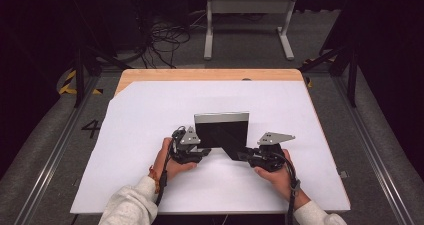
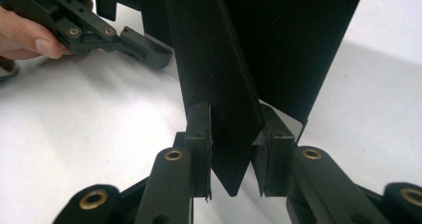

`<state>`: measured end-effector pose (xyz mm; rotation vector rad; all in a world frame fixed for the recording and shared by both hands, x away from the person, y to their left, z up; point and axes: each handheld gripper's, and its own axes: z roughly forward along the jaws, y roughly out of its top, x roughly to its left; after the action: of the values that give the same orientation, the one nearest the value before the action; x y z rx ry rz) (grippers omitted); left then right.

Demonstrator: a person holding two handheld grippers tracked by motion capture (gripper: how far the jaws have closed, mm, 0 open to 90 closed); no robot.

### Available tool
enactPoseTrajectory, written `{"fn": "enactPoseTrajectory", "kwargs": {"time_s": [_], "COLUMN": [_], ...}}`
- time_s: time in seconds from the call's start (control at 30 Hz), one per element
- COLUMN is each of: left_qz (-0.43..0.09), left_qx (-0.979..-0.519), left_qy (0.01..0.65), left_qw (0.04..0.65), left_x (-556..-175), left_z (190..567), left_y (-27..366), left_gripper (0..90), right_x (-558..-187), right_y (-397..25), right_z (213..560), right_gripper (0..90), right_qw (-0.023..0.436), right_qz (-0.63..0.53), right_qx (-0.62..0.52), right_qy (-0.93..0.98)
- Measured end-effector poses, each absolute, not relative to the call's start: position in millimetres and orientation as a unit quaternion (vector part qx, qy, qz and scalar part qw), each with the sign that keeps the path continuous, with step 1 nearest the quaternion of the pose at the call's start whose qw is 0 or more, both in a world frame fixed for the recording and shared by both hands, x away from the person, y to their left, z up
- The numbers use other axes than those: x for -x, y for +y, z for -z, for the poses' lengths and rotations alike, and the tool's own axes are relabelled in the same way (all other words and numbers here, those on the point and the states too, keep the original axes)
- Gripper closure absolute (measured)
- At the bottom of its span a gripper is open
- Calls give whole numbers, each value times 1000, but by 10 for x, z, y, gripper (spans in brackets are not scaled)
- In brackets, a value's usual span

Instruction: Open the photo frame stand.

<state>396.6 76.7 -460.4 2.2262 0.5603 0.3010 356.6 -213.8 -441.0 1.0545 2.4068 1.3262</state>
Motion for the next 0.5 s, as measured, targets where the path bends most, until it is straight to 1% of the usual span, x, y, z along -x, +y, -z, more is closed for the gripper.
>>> {"fn": "enactPoseTrajectory", "kwargs": {"time_s": [0.3,0.5], "left_qz": [-152,-157], "left_qx": [-873,-868], "left_qy": [232,240], "left_qw": [401,405], "left_x": [-3962,-3978], "left_z": [4601,4592], "left_y": [767,791], "left_gripper": [600,622], "right_x": [-3565,-3539], "right_y": [-2106,-2099], "right_z": [4385,4348], "right_gripper": [719,726], "right_qw": [109,103], "right_qz": [-448,-459], "right_qx": [-354,-344], "right_qy": [814,813]}}
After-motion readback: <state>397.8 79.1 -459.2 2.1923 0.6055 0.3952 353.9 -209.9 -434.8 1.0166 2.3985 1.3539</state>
